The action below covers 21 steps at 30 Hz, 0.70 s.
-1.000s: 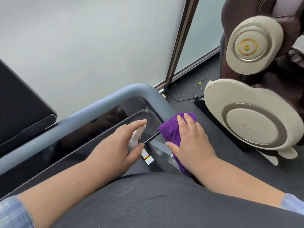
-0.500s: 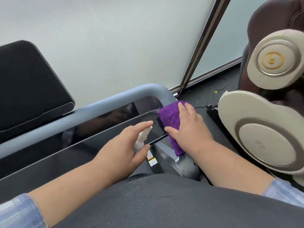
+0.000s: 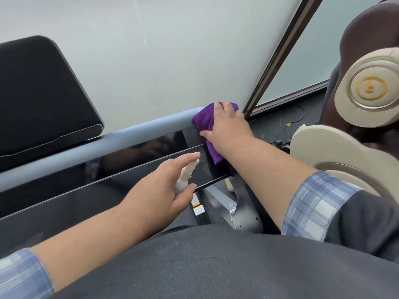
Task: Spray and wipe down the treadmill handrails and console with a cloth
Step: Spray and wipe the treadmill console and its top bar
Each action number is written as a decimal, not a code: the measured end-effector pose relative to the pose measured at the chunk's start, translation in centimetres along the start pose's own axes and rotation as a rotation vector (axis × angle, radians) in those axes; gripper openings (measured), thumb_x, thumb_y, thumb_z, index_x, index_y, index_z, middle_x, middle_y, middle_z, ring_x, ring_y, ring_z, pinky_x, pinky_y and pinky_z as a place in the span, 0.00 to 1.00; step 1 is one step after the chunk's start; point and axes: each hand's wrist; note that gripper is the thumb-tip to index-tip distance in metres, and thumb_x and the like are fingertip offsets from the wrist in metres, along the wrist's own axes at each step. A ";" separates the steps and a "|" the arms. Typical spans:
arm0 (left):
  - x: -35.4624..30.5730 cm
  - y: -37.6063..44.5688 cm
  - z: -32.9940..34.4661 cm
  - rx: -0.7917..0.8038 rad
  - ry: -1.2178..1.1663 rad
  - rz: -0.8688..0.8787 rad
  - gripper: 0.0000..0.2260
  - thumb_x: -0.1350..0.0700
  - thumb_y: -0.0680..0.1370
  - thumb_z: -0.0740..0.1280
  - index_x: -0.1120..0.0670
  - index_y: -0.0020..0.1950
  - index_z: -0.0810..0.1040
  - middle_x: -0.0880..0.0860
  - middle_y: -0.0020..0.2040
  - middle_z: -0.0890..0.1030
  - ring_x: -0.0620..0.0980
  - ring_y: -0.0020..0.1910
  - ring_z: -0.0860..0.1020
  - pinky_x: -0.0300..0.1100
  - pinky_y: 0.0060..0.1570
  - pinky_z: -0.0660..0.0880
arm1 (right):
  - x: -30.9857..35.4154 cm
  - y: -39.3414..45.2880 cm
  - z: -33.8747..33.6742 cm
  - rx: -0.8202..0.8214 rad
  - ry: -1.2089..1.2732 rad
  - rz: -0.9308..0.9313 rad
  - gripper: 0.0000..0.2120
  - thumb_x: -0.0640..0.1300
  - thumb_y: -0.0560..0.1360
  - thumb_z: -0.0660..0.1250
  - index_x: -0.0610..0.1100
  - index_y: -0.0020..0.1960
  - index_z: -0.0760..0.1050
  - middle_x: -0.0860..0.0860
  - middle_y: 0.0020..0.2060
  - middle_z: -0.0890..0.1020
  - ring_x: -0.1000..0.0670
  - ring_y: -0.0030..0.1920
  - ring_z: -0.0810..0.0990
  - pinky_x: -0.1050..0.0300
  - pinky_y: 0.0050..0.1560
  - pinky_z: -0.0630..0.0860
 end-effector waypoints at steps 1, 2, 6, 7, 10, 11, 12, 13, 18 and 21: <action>0.2 -0.2 0.0 -0.004 0.000 -0.003 0.30 0.45 0.78 0.67 0.19 0.67 0.53 0.33 0.58 0.71 0.36 0.56 0.74 0.39 0.54 0.73 | 0.2 0.7 -0.3 0.023 0.001 -0.025 0.44 0.63 0.75 0.69 0.45 0.80 0.53 0.45 0.79 0.57 0.37 0.72 0.64 0.44 0.71 0.65; 0.4 -0.3 -0.1 -0.007 0.001 -0.004 0.30 0.45 0.78 0.66 0.19 0.66 0.53 0.31 0.57 0.71 0.35 0.56 0.73 0.37 0.54 0.73 | 0.1 1.0 -0.5 0.043 0.008 -0.041 0.44 0.63 0.75 0.70 0.45 0.80 0.53 0.45 0.79 0.57 0.37 0.73 0.63 0.44 0.72 0.63; 1.1 -0.7 -0.5 -0.013 -0.004 -0.024 0.30 0.44 0.77 0.66 0.18 0.66 0.52 0.23 0.57 0.67 0.29 0.57 0.71 0.26 0.50 0.67 | -1.5 -1.8 -0.5 0.045 0.058 -0.058 0.45 0.60 0.75 0.71 0.47 0.82 0.51 0.47 0.81 0.54 0.39 0.77 0.58 0.48 0.76 0.57; 1.3 -0.8 -0.7 -0.018 -0.010 -0.032 0.30 0.44 0.77 0.66 0.19 0.66 0.52 0.21 0.58 0.67 0.28 0.56 0.71 0.26 0.49 0.67 | -1.9 -3.1 -0.2 0.040 0.044 -0.063 0.44 0.60 0.75 0.71 0.48 0.82 0.51 0.47 0.81 0.53 0.39 0.77 0.57 0.47 0.76 0.58; 2.1 -1.2 -1.4 -0.027 -0.023 -0.071 0.29 0.43 0.76 0.65 0.19 0.66 0.53 0.20 0.56 0.67 0.25 0.56 0.71 0.25 0.48 0.66 | -3.1 -6.4 0.8 0.039 -0.083 -0.101 0.44 0.61 0.76 0.69 0.48 0.82 0.50 0.48 0.81 0.50 0.39 0.78 0.55 0.47 0.76 0.58; 2.4 -1.4 -1.6 -0.035 -0.028 -0.078 0.29 0.43 0.76 0.65 0.19 0.66 0.53 0.21 0.57 0.67 0.25 0.56 0.71 0.25 0.48 0.66 | -3.3 -6.8 1.0 0.041 -0.125 -0.110 0.44 0.61 0.77 0.68 0.47 0.82 0.49 0.48 0.81 0.49 0.39 0.78 0.54 0.47 0.77 0.56; 2.7 -1.6 -1.8 -0.045 -0.033 -0.085 0.29 0.43 0.76 0.65 0.19 0.67 0.53 0.22 0.59 0.67 0.27 0.57 0.71 0.26 0.49 0.66 | -3.2 -6.8 1.1 0.043 -0.165 -0.118 0.44 0.62 0.77 0.67 0.46 0.82 0.48 0.46 0.81 0.49 0.38 0.78 0.53 0.47 0.77 0.55; 2.9 -1.8 -1.9 -0.056 -0.037 -0.093 0.29 0.43 0.76 0.65 0.19 0.67 0.53 0.23 0.60 0.67 0.28 0.57 0.72 0.27 0.49 0.67 | -2.9 -6.4 1.1 0.044 -0.210 -0.131 0.45 0.62 0.77 0.66 0.45 0.82 0.47 0.45 0.81 0.48 0.37 0.79 0.52 0.47 0.78 0.53; 3.7 -2.7 -2.3 -0.095 -0.039 -0.105 0.29 0.43 0.76 0.65 0.19 0.67 0.53 0.26 0.61 0.67 0.29 0.57 0.72 0.27 0.48 0.66 | 0.5 -0.9 0.0 0.100 -0.321 -0.319 0.48 0.61 0.76 0.68 0.44 0.82 0.43 0.45 0.82 0.45 0.35 0.79 0.48 0.41 0.78 0.52; 3.7 -3.1 -2.1 -0.081 -0.015 -0.102 0.29 0.43 0.75 0.65 0.20 0.67 0.53 0.23 0.58 0.68 0.28 0.56 0.72 0.23 0.48 0.66 | 1.9 2.7 -1.6 0.191 -0.314 -0.474 0.53 0.60 0.72 0.74 0.45 0.82 0.45 0.48 0.82 0.48 0.38 0.80 0.51 0.43 0.78 0.54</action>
Point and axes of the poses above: each hand's wrist, its own y-axis towards the middle knuckle, its own z-axis out of the palm, x = y × z
